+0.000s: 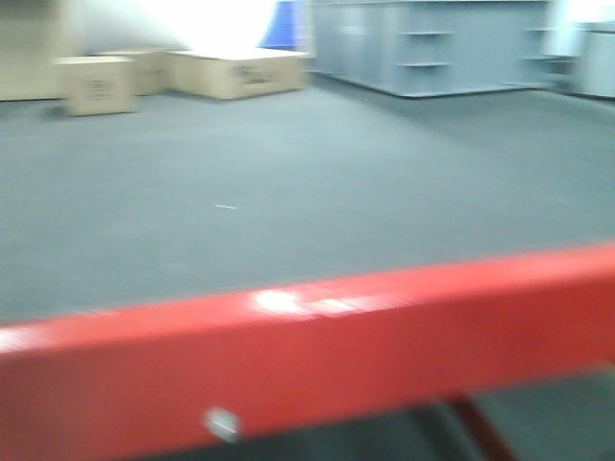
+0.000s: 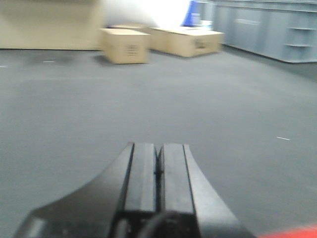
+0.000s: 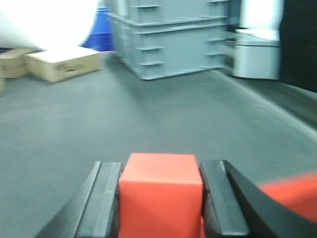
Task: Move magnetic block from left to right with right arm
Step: 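Stop at the second platform facing the cardboard boxes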
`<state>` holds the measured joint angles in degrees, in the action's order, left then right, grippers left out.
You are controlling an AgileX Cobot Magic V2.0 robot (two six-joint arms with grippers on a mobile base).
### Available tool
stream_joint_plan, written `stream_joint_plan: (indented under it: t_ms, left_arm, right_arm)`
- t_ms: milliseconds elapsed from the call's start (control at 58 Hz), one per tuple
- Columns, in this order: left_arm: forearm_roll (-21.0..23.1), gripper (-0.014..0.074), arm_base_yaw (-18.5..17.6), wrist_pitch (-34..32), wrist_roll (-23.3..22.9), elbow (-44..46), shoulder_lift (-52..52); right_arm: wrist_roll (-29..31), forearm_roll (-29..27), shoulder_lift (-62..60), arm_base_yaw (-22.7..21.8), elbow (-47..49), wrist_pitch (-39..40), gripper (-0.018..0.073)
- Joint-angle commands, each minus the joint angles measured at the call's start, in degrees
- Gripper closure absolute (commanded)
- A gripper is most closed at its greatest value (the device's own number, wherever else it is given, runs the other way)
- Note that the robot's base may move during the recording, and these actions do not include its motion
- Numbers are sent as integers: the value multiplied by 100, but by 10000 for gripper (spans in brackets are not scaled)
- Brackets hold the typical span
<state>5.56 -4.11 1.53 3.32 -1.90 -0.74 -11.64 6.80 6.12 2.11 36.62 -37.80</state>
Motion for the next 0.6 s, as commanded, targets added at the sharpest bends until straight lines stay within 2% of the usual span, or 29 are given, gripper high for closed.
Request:
stream_joint_plan:
  t_ms: [0,586]
  left_arm:
    - [27,722,-10,-481,-34,-40,-48]
    - [27,722,-10,-481,-34,-40,-48]
  right_arm:
    - [46,40,118,-12,141,508,345]
    - [46,40,118,-12,141,508,345]
